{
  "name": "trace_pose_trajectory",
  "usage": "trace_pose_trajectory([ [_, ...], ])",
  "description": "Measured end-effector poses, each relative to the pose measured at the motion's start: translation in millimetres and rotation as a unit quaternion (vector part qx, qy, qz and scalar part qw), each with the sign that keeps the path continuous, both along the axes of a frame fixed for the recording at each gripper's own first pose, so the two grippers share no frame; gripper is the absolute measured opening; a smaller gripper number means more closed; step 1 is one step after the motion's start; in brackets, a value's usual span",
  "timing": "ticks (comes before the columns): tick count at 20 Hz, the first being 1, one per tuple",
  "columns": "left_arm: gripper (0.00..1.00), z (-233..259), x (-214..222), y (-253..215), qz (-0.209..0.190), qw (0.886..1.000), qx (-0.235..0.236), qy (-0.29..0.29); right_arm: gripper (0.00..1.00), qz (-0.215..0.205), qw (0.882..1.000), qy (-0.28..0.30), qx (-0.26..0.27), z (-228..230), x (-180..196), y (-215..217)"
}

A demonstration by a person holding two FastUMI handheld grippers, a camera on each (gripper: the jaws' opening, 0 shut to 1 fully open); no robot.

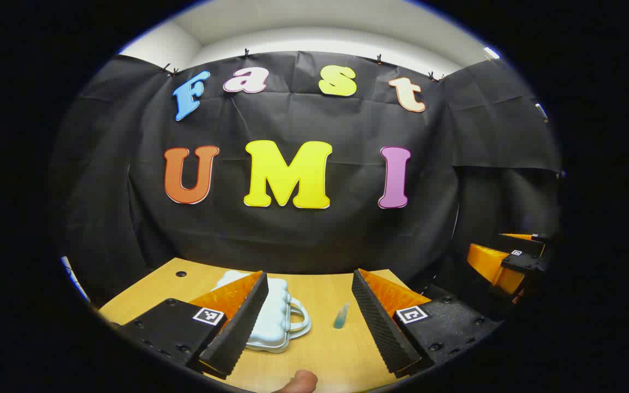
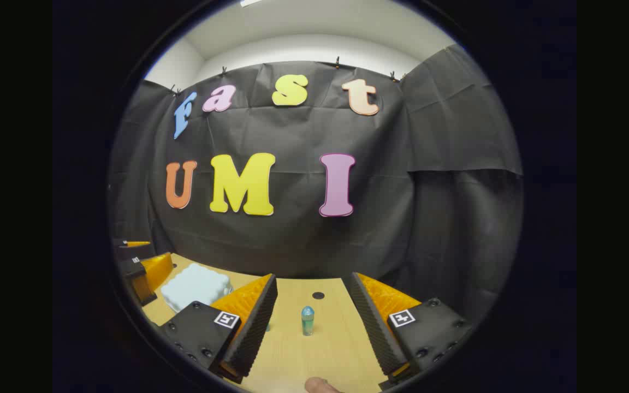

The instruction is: First open the suitcase, pack the skin care products into it, and then close the suitcase.

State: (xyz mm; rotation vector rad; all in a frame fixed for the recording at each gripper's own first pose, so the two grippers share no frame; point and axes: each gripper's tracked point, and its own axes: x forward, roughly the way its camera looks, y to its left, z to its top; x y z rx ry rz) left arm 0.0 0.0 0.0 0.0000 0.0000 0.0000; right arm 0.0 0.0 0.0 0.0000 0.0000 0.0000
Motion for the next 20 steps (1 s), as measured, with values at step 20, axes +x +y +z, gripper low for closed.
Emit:
trace_pose_trajectory([
  [20,0.98,-7,36,-25,0.011,1.000,-0.008,0.007,0.81,0.002,1.000,0.007,-0.006,-4,37,-27],
])
